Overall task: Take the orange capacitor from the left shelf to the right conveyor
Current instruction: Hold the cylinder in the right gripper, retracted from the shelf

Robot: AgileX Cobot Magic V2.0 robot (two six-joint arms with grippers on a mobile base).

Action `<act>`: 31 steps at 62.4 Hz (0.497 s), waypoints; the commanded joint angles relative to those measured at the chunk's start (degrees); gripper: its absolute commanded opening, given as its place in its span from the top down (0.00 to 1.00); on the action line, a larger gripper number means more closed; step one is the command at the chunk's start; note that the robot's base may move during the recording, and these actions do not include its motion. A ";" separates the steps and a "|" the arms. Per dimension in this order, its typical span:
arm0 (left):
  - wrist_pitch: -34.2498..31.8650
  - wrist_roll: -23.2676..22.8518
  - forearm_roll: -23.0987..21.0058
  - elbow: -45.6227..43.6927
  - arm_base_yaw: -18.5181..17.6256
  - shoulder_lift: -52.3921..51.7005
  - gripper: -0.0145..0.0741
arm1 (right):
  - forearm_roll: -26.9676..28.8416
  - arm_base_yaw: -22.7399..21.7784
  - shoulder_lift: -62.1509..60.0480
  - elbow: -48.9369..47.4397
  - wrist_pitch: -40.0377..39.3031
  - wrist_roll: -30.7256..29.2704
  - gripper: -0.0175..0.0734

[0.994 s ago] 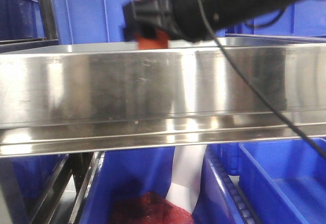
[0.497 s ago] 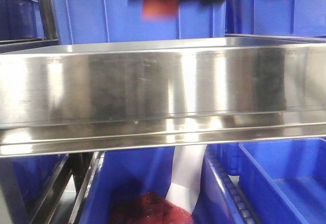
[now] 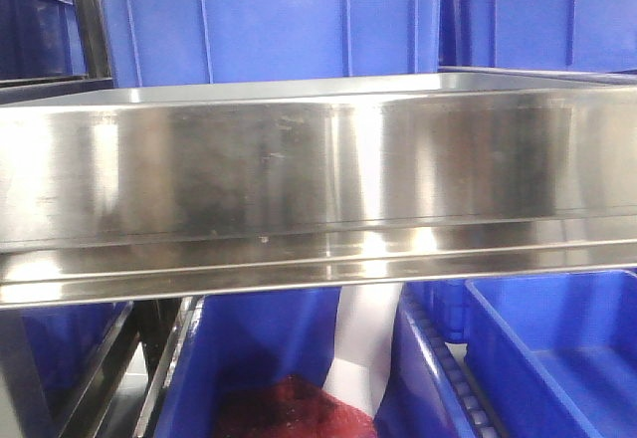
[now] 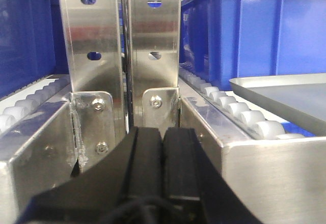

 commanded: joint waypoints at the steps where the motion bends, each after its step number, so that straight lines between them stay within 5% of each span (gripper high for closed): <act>1: -5.11 0.00 -0.31 -0.34 -0.22 0.58 0.95 | -0.67 0.02 -8.65 0.10 3.36 -0.95 0.74; 15: -5.11 0.00 -0.31 -0.34 -0.22 0.58 0.95 | -0.22 0.02 -29.41 3.80 13.28 -0.95 0.74; 31: -5.18 0.00 -0.31 -0.34 -0.22 0.58 0.95 | 3.03 0.67 -24.83 3.45 14.43 -0.75 0.74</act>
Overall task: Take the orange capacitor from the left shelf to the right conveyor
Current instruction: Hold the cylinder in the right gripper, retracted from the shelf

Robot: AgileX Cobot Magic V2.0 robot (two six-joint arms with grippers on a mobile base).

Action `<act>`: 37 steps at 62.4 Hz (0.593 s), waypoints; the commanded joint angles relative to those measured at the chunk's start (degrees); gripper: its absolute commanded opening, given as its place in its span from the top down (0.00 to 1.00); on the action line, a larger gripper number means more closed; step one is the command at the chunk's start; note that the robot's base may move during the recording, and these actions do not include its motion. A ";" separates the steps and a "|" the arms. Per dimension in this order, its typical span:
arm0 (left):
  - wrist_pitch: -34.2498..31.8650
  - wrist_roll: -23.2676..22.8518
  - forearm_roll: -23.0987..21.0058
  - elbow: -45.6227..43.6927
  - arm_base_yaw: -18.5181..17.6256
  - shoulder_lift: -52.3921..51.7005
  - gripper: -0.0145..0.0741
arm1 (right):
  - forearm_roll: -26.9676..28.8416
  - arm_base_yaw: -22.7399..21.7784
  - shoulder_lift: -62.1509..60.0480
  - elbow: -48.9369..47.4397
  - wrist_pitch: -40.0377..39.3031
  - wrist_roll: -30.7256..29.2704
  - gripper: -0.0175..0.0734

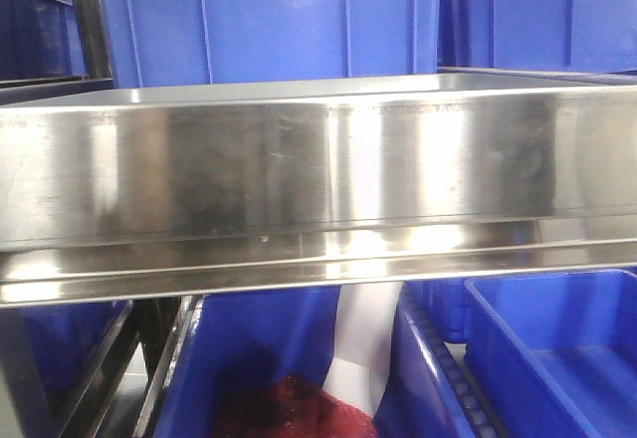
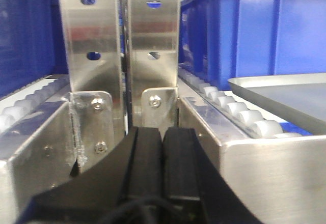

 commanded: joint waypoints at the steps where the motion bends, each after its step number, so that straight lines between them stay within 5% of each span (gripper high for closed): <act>1: -5.18 0.00 -0.31 -0.34 -0.22 0.58 0.95 | -0.46 0.17 1.67 -1.50 -6.68 -0.51 0.74; 37: -5.18 0.00 -0.31 -0.34 -0.22 0.58 0.95 | -0.67 0.17 1.55 -1.28 -8.77 -0.51 0.74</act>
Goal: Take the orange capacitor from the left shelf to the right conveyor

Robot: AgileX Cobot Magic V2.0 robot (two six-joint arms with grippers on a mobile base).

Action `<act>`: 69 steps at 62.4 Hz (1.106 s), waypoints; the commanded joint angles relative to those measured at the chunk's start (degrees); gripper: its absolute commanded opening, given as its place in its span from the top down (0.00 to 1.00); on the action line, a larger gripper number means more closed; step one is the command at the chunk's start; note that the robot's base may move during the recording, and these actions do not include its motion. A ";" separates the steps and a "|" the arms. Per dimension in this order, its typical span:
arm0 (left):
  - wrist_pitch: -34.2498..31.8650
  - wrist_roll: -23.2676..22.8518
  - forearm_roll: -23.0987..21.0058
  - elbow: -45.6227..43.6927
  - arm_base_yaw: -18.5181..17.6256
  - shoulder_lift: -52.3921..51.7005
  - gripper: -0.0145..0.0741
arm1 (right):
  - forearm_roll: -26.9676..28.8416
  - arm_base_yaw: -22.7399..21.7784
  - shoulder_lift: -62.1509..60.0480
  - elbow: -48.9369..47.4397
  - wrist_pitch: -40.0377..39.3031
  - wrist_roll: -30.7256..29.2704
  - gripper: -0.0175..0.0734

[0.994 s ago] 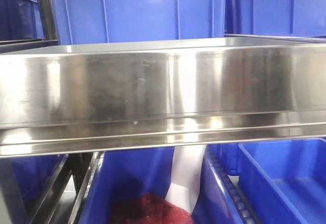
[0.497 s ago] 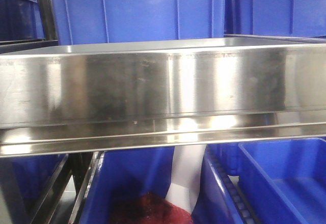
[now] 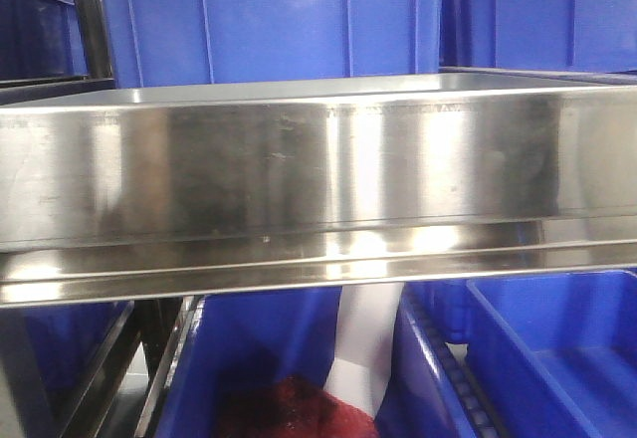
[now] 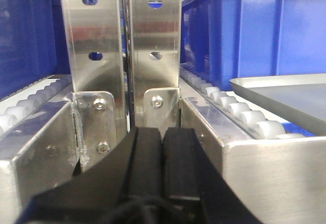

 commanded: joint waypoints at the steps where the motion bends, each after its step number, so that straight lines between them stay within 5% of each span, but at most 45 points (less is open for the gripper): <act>1: -5.18 0.00 -0.31 -0.34 -0.22 0.58 0.95 | -0.77 0.06 1.23 -1.41 -5.60 -0.51 0.74; 69: -5.18 0.00 -0.31 -0.34 -0.22 0.58 0.95 | -0.77 0.06 1.23 -1.41 -5.60 -0.51 0.74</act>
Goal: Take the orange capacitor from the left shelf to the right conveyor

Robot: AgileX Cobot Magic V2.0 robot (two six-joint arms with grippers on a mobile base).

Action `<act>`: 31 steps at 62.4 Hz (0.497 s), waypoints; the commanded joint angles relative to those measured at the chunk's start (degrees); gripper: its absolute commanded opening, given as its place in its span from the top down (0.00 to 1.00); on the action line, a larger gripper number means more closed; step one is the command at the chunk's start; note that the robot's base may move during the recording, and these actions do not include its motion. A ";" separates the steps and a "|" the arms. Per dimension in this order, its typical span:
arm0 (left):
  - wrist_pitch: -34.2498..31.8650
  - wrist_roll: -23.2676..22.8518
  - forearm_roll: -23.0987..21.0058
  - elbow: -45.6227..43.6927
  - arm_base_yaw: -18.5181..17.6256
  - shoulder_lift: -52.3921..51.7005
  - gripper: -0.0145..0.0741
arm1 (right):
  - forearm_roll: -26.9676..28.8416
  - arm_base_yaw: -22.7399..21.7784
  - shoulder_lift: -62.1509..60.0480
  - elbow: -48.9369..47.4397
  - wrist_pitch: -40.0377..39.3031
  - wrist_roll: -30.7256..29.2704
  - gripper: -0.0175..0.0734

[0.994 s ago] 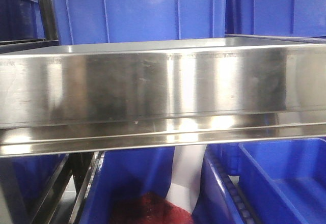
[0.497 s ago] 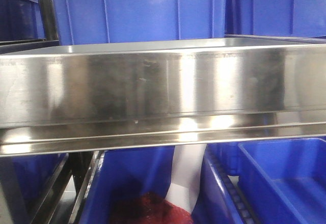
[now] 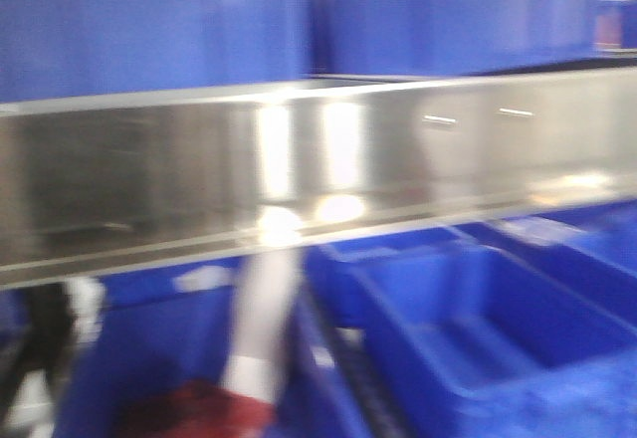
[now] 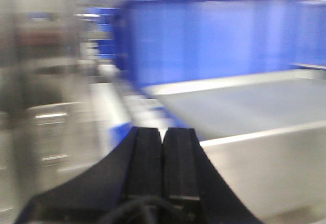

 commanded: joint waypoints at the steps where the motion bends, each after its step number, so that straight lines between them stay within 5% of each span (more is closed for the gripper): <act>1: -5.18 0.00 -0.31 -0.34 -0.22 0.58 0.95 | -0.77 -0.01 1.23 -1.54 -5.60 -0.51 0.74; 31: -5.18 0.00 -0.31 -0.34 -0.22 0.58 0.95 | -0.77 -0.01 1.23 -1.54 -5.60 -0.51 0.74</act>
